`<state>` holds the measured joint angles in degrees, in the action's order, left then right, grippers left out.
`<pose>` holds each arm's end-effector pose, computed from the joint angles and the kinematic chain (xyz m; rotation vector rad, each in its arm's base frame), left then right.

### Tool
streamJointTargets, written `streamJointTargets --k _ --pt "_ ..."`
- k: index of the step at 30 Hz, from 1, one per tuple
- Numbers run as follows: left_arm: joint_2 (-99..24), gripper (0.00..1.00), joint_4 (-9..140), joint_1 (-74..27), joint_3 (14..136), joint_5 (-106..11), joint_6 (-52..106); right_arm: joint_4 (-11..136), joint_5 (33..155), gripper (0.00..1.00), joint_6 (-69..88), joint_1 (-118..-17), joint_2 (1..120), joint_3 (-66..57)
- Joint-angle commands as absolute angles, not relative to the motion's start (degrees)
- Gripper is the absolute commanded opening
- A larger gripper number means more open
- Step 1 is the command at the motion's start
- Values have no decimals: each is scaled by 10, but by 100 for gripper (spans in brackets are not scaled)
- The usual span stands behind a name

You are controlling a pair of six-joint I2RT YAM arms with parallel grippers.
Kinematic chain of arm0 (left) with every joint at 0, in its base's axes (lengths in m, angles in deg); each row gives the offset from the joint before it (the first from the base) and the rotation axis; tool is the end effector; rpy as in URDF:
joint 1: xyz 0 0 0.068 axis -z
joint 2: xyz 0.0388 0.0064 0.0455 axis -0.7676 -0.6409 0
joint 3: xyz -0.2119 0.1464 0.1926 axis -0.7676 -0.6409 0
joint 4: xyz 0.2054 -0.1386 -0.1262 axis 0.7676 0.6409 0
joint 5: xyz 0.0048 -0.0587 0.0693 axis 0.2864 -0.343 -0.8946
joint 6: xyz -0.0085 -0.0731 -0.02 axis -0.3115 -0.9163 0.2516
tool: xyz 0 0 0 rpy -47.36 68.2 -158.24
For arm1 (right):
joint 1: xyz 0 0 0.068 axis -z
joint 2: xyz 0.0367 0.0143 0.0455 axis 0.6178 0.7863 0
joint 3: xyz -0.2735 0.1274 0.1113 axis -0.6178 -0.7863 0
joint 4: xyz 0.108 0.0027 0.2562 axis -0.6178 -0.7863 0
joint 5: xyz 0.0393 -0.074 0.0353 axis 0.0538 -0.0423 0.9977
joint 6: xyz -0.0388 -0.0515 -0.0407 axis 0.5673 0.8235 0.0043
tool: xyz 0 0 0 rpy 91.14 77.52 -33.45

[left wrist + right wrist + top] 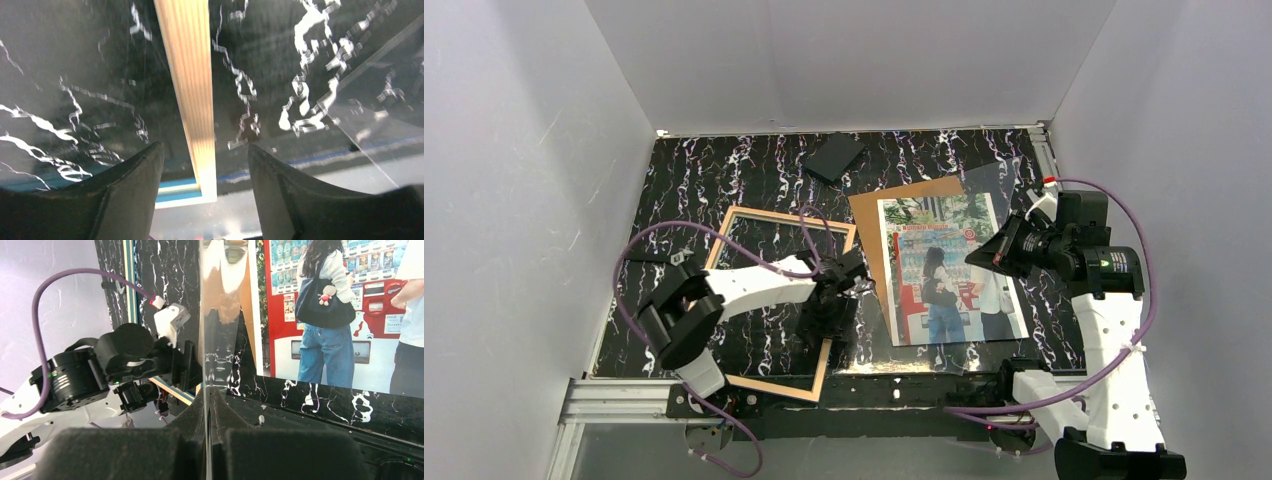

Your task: Put the photo into the frame

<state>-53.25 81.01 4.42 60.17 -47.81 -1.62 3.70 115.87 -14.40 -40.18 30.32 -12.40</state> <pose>0.2075 -0.3070 0.2291 0.3895 2.5761 -0.8675 0.1517 0.0373 0.4008 0.3230 2.3417 0.8814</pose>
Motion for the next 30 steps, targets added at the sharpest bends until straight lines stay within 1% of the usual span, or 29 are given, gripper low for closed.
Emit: streamJointTargets --k 1,4,5,6,8,9,11,16,25,30 --pt "-599 56 862 78 634 -570 -25 20 1189 1 -106 -388 299 -121" --pt "-621 52 859 83 637 -573 -30 16 1189 1 -100 -388 299 -121" --pt "-628 48 859 85 638 -574 -31 15 1189 1 -99 -388 298 -121" --pt "-633 42 860 86 639 -574 -32 15 1190 1 -98 -388 298 -120" --pt "-640 22 868 87 639 -576 -40 14 1192 1 -98 -388 299 -119" --pt "-641 14 871 87 639 -578 -44 14 1193 1 -97 -388 298 -117" --pt "-634 1 877 87 636 -583 -51 12 1191 1 -96 -372 298 -116" --pt "-592 0 892 87 629 -608 -65 11 1193 1 -95 -371 293 -117" --pt "-508 0 899 87 658 -646 -97 5 1200 1 -97 -370 291 -102" --pt "-536 0 899 87 723 -630 -86 6 1206 1 -99 -370 288 -105"
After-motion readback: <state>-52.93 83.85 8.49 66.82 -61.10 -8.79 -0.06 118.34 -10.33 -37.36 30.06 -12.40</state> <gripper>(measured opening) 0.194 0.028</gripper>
